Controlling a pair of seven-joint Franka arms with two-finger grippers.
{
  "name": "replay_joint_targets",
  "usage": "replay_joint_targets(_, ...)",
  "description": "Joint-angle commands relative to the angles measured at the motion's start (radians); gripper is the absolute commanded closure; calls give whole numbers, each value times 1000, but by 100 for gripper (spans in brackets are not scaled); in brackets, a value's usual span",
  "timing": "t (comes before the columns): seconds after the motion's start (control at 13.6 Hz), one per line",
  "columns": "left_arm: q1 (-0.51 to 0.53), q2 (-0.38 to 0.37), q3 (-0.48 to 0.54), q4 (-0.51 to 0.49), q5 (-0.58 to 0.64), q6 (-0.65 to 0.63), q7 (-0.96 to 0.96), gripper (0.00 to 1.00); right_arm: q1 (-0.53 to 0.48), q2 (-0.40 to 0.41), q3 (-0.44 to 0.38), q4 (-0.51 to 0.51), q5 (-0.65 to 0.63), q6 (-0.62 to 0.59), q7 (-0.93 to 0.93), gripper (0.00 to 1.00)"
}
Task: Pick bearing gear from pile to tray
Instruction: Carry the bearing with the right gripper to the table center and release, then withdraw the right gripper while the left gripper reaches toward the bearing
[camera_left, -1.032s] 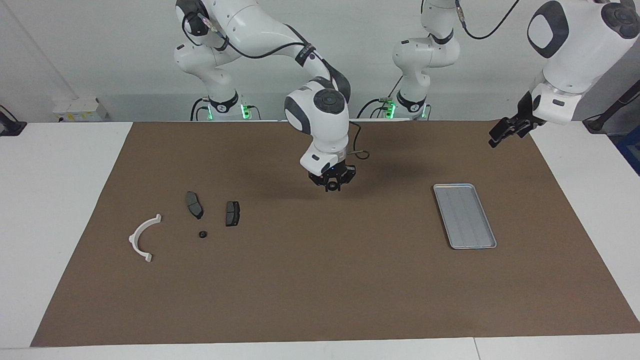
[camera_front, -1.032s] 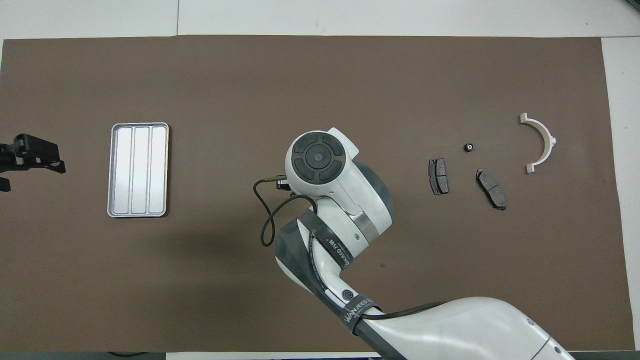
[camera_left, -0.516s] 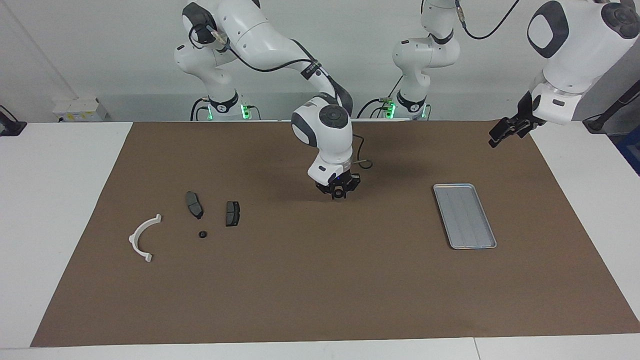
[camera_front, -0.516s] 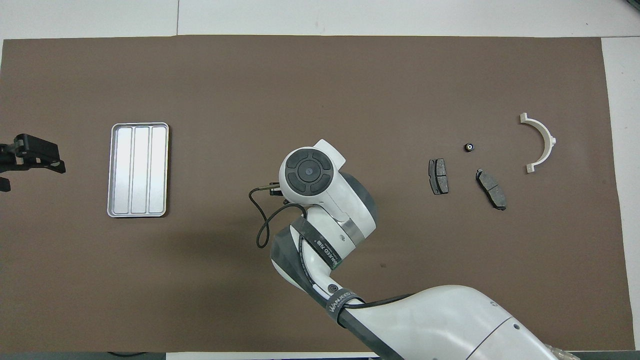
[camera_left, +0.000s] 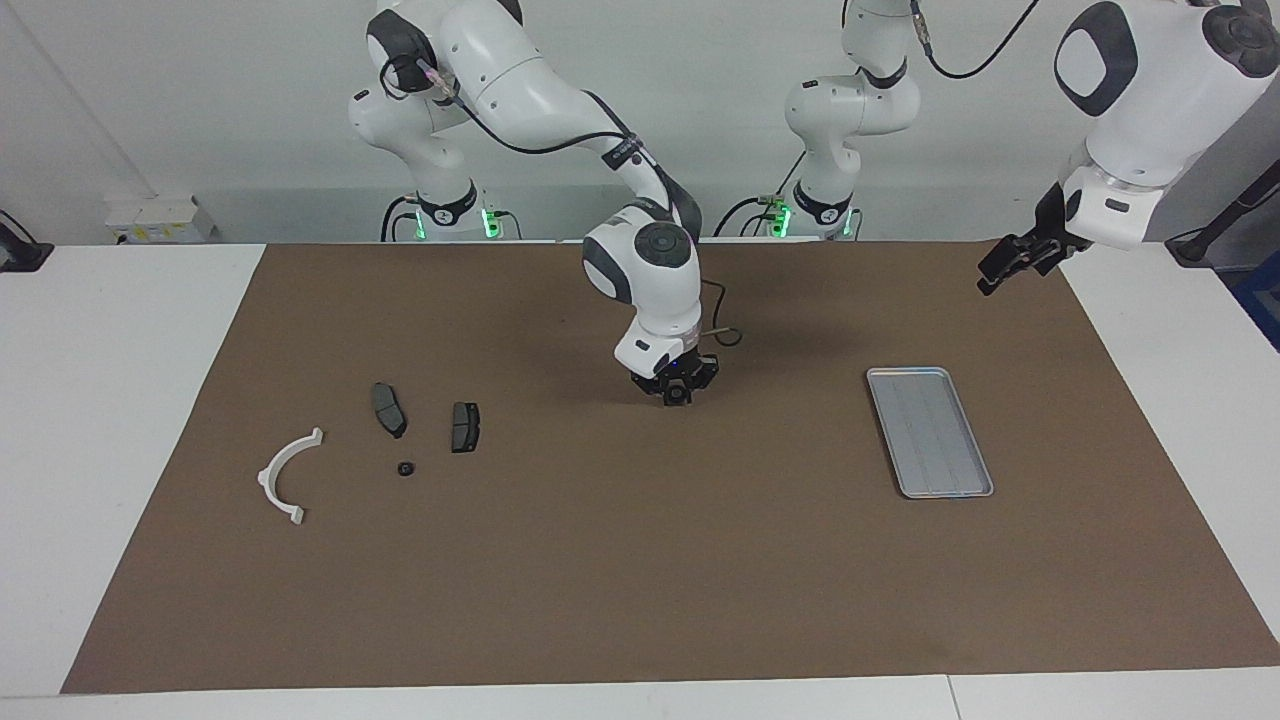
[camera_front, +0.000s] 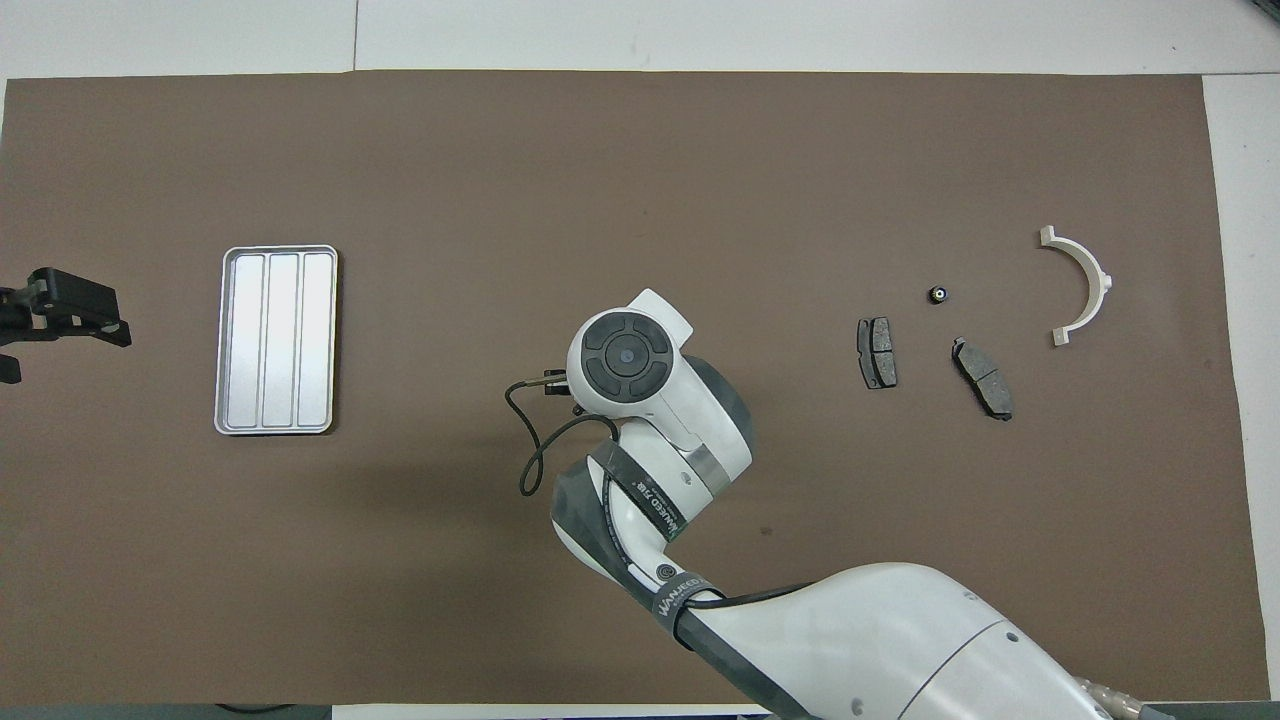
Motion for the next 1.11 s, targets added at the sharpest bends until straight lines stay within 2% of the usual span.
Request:
replay_joint_targets(0.0, 1, -27, 1, -30, -11, 18, 6, 0, -15, -4, 5, -47, 0, 66, -11, 86)
replay_joint_targets(0.07, 1, -27, 3, -30, -11, 18, 6, 0, -15, -6, 5, -46, 0, 65, -8, 60)
replay_joint_targets(0.15, 1, -27, 1, -30, -11, 18, 6, 0, -17, -5, 5, -41, 0, 62, -2, 21)
replay_joint_targets(0.22, 1, -27, 3, -30, -11, 18, 6, 0, -17, -6, 5, -32, 1, 46, 2, 13)
replay_joint_targets(0.29, 0, -27, 1, -30, -11, 18, 6, 0, -15, -9, 5, -14, 6, 25, 8, 12)
replay_joint_targets(0.52, 1, -27, 3, -30, -11, 18, 6, 0, -56, -26, 5, 126, 6, -171, 5, 10)
replay_joint_targets(0.74, 0, -29, 3, -30, -11, 10, 6, 0, -154, -110, 5, 160, 4, -251, -29, 10)
replay_joint_targets(0.88, 7, -29, 3, -31, -11, 18, 6, 0, -259, -161, 5, 175, 6, -294, -160, 10)
replay_joint_targets(1.03, 0, -29, 1, -27, -11, 7, 5, 0, -358, -172, 5, 198, 9, -332, -305, 10)
